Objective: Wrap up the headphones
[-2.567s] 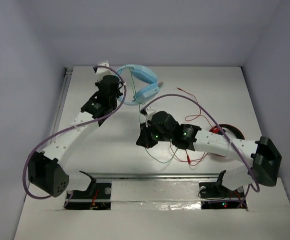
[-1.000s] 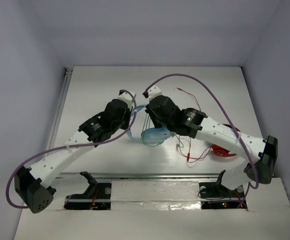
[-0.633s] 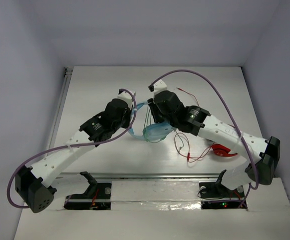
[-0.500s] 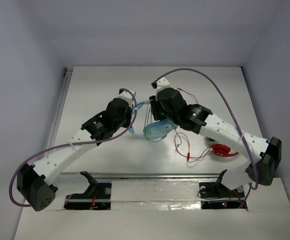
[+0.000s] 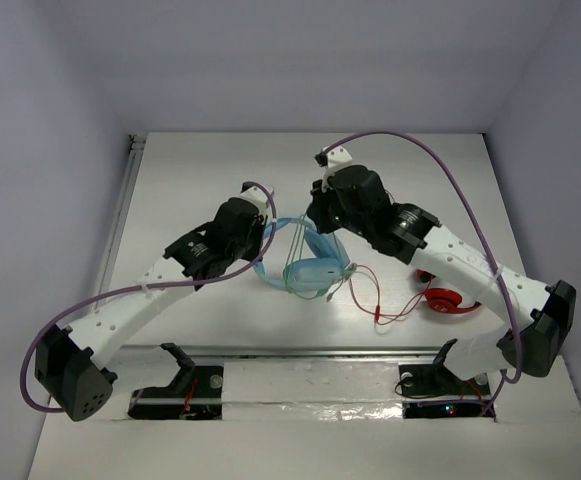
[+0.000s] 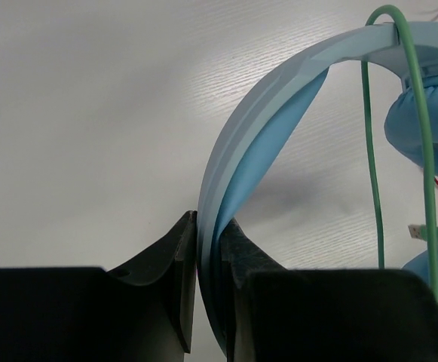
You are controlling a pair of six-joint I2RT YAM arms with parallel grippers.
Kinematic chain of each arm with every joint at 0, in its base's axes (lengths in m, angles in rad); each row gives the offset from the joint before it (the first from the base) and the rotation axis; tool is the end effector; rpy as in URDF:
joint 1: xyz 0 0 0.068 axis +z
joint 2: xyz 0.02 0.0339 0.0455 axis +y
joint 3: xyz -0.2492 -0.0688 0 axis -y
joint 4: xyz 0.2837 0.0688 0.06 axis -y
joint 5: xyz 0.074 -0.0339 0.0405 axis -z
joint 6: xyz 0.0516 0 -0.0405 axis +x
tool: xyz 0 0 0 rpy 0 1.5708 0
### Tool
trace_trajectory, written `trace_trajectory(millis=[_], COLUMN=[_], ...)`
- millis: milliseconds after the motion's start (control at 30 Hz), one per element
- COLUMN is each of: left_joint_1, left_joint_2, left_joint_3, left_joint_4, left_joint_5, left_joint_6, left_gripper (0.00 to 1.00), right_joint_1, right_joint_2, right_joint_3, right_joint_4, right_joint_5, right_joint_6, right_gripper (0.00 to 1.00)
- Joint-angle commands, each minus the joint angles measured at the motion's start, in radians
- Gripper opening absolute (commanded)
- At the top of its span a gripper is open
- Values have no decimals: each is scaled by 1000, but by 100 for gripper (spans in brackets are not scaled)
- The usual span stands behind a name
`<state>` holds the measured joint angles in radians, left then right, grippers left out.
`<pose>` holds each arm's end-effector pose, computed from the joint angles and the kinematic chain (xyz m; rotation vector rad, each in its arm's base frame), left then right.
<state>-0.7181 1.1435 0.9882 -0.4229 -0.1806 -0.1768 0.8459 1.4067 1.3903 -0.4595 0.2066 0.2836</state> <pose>0.2401 -0.1975 0.2875 0.4741 2.1037 -0.3288 0.2563 0.2734 0.3577 -0.4482 2.0231 0.4936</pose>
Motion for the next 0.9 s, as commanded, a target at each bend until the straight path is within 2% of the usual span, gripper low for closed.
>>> trace_trajectory(millis=[0, 167, 367, 533, 700, 800, 867], left_joint_1=[-7, -7, 14, 25, 35, 45, 54], left_joint_2=[-42, -76, -90, -83, -93, -100, -103], left_joint_3=[4, 30, 47, 64, 112, 139, 161], left_joint_4=[-10, -19, -5, -10, -10, -8, -5], left_joint_5=[114, 168, 217, 253, 276, 274, 282], left_joint_6=[23, 30, 30, 48, 43, 30, 25], left_gripper=[0, 0, 0, 0, 0, 0, 0], right_joint_1=[-39, -99, -156, -223, -235, -235, -235], right_joint_2=[-49, -46, -57, -52, -37, -49, -60], right_joint_3=[19, -16, -59, -82, -114, -177, -215], right_joint_4=[119, 133, 143, 143, 171, 222, 271], right_joint_5=[129, 183, 227, 228, 165, 113, 80], right_joint_6=[-26, -47, -55, -24, 12, 43, 58], right_gripper=[0, 3, 25, 32, 32, 25, 16])
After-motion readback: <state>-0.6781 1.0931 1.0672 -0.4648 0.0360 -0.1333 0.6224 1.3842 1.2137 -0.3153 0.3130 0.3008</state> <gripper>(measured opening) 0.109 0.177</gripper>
